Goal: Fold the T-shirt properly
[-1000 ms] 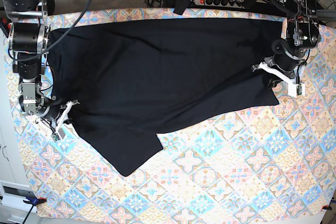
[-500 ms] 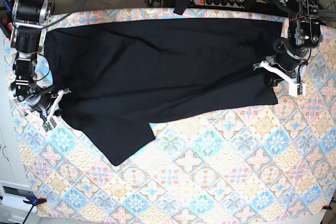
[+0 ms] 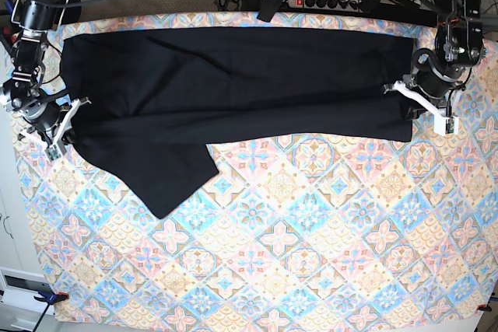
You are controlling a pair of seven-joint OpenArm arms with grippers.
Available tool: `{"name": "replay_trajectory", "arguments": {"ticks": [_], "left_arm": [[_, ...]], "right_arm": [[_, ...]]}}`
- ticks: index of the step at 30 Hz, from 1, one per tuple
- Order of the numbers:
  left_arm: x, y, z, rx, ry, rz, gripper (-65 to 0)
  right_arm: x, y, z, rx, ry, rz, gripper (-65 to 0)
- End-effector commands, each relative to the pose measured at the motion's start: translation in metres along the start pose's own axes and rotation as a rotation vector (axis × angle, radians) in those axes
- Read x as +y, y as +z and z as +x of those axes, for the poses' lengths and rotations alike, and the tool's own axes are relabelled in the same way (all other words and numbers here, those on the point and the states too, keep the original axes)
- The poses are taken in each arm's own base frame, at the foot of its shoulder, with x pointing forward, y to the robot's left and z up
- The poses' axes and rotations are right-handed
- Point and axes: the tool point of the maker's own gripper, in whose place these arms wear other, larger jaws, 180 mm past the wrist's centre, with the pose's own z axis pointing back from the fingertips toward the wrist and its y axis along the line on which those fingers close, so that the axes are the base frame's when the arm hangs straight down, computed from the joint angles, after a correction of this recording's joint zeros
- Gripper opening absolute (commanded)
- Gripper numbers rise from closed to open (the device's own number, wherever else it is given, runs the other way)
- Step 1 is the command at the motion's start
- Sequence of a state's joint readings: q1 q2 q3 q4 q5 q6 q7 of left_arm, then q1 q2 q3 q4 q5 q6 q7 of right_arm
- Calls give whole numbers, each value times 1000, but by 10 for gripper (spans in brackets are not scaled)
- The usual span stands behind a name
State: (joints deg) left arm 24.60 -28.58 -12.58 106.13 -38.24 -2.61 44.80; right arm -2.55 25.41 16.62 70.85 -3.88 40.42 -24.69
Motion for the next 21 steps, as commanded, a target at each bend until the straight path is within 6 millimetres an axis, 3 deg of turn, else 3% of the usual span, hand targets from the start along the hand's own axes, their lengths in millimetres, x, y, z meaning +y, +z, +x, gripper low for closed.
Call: {"name": "replay_trajectory", "arguments": {"ticks": [1, 6, 14, 18, 21], "left_arm": [[3, 3, 13, -36, -18, 5, -650], [5, 3, 1, -7, -16, 11, -650], [34, -11, -37, 96, 47, 72, -650], [23, -28, -58, 164, 49, 42, -650], [25, -32, -73, 206, 57, 47, -650]], "right_arm": [[-18, 10, 10, -29, 18, -42, -635], [-6, 15, -10, 4, 28, -23, -635], [-8, 26, -31, 35, 13, -38, -635], [-6, 25, -33, 40, 11, -34, -635], [-6, 25, -35, 52, 13, -33, -632]]}}
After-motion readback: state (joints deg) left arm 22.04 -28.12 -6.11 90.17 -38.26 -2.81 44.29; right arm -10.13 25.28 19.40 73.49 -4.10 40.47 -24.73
